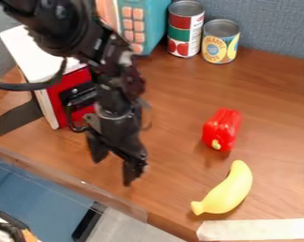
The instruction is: Close the drawer.
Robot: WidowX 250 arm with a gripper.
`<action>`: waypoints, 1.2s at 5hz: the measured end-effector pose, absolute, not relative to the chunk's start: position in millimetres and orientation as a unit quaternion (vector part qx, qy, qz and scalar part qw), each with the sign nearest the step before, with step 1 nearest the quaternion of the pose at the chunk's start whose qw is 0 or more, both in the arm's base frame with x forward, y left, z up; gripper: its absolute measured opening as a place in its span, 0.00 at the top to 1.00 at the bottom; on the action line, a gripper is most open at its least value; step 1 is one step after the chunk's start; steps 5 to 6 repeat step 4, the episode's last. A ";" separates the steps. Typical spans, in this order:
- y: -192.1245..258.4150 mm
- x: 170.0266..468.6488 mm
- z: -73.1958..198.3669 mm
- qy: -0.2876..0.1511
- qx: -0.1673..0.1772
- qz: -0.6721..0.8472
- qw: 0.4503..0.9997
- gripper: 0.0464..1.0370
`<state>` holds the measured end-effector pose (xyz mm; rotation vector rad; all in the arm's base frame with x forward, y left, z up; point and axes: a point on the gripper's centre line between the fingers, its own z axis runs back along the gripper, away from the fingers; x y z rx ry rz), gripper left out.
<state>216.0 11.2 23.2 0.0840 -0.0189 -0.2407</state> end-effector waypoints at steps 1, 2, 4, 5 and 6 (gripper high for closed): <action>-17.4 211.7 38.2 -0.018 0.050 -0.158 0.986 0.04; -46.0 206.8 57.9 -0.033 0.050 -0.188 0.980 0.04; -93.1 202.4 107.8 -0.063 0.063 -0.220 0.971 0.04; -93.1 202.4 107.8 -0.063 0.063 -0.220 0.971 0.04; -93.1 202.4 107.8 -0.063 0.063 -0.220 0.971 0.04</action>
